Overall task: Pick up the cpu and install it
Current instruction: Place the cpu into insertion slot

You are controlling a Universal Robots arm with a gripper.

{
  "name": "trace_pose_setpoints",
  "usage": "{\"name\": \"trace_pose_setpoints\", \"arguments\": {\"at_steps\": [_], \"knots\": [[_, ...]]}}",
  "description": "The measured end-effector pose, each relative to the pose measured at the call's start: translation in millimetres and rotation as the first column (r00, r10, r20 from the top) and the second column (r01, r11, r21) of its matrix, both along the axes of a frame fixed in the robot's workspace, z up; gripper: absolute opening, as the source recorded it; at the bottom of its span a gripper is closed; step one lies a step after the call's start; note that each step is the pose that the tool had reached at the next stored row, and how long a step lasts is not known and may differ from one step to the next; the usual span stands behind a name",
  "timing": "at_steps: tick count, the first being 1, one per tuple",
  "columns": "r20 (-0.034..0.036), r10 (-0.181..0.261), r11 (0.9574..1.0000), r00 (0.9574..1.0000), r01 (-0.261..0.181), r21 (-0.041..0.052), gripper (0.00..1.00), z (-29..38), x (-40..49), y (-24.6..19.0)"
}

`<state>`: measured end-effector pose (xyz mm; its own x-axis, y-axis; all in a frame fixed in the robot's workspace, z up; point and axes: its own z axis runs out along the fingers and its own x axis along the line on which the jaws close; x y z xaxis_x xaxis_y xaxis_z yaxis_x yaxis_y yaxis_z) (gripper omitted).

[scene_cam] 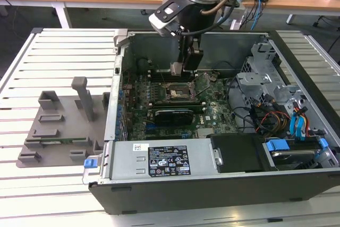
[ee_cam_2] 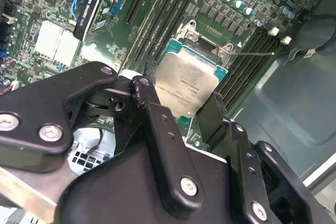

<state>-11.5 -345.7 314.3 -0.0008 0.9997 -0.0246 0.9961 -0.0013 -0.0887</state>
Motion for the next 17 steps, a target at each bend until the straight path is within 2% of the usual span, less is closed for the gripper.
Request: {"name": "trace_pose_setpoints", "arguments": {"at_steps": [8, 11, 13, 14, 15, 17], "knots": [[0.0001, -0.051, 0.9987, 0.9987, 0.051, -0.0009, 0.55, -0.1, 0.0, 0.0], [0.0001, -0.076, 0.9971, 0.9971, 0.076, -0.0017, 0.55, -0.1, 0.0, 0.0], [0.0001, -0.110, 0.9940, 0.9940, 0.110, -0.0022, 0.55, -0.2, 0.0, 0.0], [0.0000, -0.050, 0.9988, 0.9988, 0.050, -0.0016, 0.55, -0.3, 0.0, 0.0], [0.0000, -0.009, 1.0000, 1.0000, 0.009, 0.0001, 0.55, -0.3, 0.0, -0.1], [0.0004, 0.039, 0.9991, 0.9992, -0.039, 0.0156, 0.55, -0.4, 0.0, 0.0]]}}
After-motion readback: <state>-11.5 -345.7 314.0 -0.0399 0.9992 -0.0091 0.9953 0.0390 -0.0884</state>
